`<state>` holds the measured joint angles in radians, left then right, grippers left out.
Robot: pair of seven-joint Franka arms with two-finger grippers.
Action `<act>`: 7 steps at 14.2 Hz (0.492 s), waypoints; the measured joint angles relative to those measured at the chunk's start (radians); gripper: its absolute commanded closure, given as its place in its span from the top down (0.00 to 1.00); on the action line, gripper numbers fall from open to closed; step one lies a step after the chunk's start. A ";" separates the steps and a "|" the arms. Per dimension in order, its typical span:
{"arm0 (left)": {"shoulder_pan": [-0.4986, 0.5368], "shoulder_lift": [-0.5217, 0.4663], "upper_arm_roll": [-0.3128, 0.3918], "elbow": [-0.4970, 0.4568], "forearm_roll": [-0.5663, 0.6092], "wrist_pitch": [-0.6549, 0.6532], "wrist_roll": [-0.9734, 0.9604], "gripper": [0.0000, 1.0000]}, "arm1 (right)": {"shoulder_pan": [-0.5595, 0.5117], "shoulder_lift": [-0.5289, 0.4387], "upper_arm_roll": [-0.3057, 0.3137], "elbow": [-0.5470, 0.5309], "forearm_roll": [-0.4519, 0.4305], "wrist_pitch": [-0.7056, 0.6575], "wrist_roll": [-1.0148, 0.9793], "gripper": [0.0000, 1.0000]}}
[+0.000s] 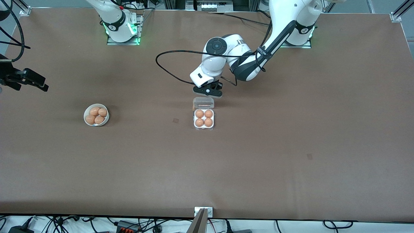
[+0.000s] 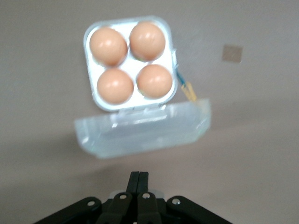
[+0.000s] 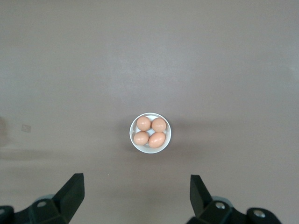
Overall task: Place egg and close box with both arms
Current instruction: 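Push the clear lid over the eggs with the left gripper to shut it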
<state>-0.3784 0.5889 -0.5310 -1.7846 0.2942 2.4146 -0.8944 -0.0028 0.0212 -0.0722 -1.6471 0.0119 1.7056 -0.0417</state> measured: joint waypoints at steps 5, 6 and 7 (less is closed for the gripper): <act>0.011 0.030 0.073 0.030 0.110 0.163 -0.003 0.01 | 0.001 0.000 0.006 0.000 0.000 0.000 0.000 1.00; 0.016 0.031 0.079 0.048 0.118 0.165 -0.002 0.01 | 0.001 0.000 0.006 0.000 0.000 0.000 0.000 1.00; 0.017 0.031 0.082 0.064 0.121 0.165 -0.002 0.01 | 0.000 0.000 0.006 0.000 0.000 0.000 0.000 1.00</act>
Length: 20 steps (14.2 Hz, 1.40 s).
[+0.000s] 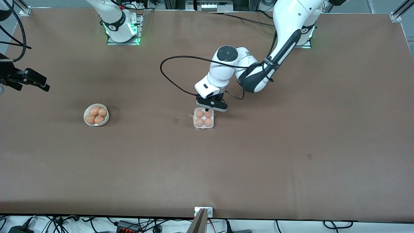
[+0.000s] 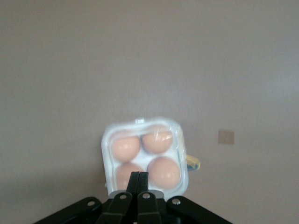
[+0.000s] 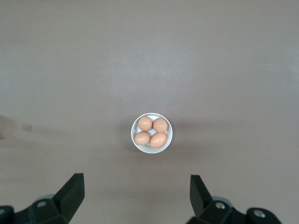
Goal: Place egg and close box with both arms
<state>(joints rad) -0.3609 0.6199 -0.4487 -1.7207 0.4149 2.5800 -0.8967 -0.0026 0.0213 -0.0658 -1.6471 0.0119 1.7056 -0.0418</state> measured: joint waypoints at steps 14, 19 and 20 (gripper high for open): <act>0.047 -0.159 -0.008 0.234 0.000 -0.878 0.446 0.59 | -0.006 0.000 0.003 0.000 0.000 -0.001 -0.004 1.00; 0.116 -0.158 -0.007 0.299 -0.035 -1.003 0.606 1.00 | -0.006 0.000 0.004 0.000 0.000 -0.002 -0.004 1.00; 0.136 -0.157 -0.006 0.319 -0.074 -1.004 0.608 1.00 | -0.006 0.000 0.004 0.000 0.000 -0.002 -0.004 1.00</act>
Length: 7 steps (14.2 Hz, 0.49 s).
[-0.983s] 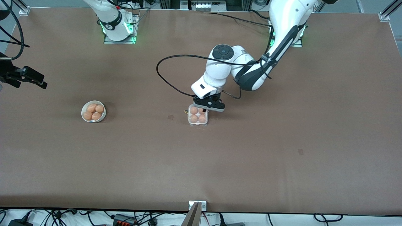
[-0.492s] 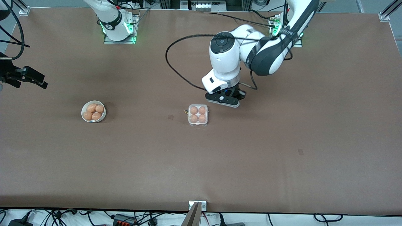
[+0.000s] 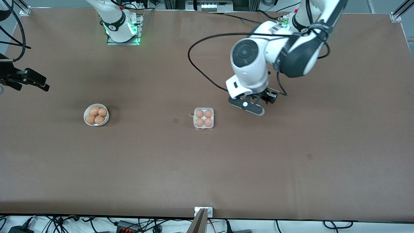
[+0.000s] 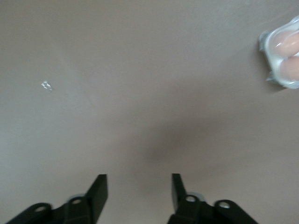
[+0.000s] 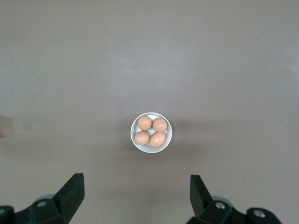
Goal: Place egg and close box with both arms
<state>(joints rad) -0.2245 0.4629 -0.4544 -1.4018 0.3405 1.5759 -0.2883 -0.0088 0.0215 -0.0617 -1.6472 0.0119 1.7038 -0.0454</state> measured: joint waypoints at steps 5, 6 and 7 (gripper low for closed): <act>0.087 -0.052 0.114 0.088 -0.214 -0.014 0.041 1.00 | 0.000 0.001 0.000 -0.002 0.000 -0.004 0.000 1.00; 0.086 -0.089 0.181 0.086 -0.268 -0.023 0.092 1.00 | 0.000 0.001 0.000 -0.002 0.000 -0.007 0.000 1.00; 0.087 -0.129 0.248 0.081 -0.321 -0.031 0.145 1.00 | 0.000 0.001 0.000 -0.003 0.000 -0.010 0.000 1.00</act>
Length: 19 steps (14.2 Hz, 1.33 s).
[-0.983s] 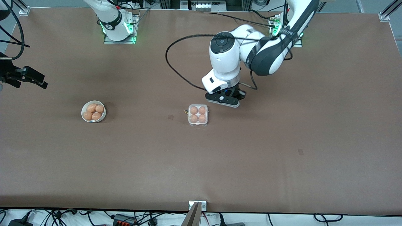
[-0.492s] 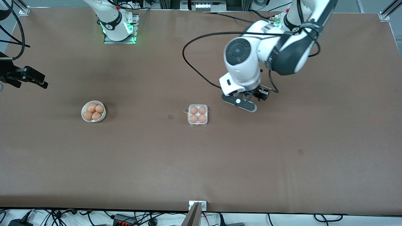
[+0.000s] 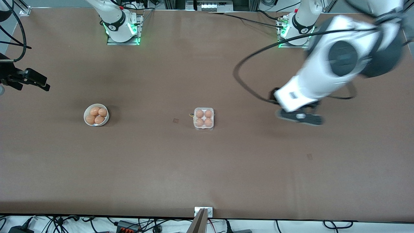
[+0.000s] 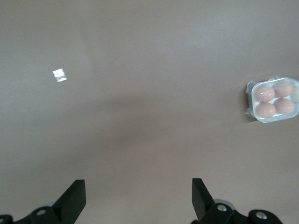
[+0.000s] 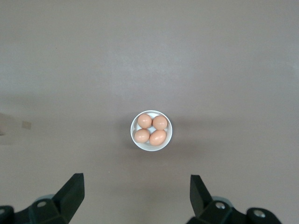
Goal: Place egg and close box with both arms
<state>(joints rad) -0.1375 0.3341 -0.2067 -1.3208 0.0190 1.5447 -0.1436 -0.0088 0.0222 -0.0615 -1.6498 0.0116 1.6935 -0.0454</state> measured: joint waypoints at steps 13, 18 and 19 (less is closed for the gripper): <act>0.054 -0.359 0.216 -0.362 -0.055 0.150 0.091 1.00 | 0.000 -0.001 0.003 -0.003 0.000 -0.005 0.000 1.00; 0.053 -0.358 0.213 -0.366 -0.003 0.148 0.092 1.00 | 0.000 -0.005 0.003 -0.011 0.000 -0.002 0.000 1.00; 0.054 -0.358 0.214 -0.366 -0.002 0.145 0.092 1.00 | 0.000 -0.005 0.003 -0.011 0.000 -0.002 0.000 1.00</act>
<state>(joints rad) -0.0838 -0.0241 0.0071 -1.6868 0.0174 1.6896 -0.0517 -0.0090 0.0174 -0.0586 -1.6607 0.0115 1.6917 -0.0454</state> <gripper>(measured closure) 0.000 0.000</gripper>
